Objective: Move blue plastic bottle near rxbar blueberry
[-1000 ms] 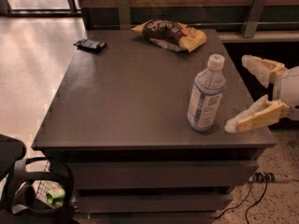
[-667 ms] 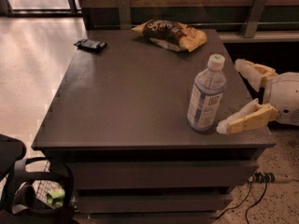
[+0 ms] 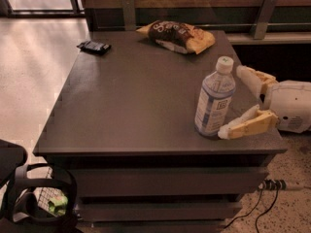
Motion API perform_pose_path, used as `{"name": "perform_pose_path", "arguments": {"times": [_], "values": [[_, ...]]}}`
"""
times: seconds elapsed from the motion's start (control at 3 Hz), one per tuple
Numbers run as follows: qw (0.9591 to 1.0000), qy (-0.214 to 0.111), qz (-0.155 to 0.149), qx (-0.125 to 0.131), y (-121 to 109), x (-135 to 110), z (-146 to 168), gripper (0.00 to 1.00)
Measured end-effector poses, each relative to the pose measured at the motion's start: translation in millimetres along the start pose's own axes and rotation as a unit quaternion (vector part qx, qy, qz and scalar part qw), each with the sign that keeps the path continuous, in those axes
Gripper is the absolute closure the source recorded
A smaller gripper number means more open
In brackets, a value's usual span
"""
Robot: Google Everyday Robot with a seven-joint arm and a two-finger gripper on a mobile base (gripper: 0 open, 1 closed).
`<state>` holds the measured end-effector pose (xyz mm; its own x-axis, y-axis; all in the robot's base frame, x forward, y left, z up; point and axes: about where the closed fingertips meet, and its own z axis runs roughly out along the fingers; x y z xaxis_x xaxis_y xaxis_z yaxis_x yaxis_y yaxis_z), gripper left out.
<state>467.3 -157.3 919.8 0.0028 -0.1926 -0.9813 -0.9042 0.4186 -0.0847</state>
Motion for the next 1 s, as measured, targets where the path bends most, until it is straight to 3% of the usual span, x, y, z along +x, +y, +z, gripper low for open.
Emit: {"name": "perform_pose_path", "arguments": {"times": [0.33,1.0], "values": [[0.9999,-0.01,0.011,-0.008,-2.6,10.0,9.0,0.25],[0.9999,-0.01,0.007,-0.012,0.4,5.6,13.5,0.86]]}}
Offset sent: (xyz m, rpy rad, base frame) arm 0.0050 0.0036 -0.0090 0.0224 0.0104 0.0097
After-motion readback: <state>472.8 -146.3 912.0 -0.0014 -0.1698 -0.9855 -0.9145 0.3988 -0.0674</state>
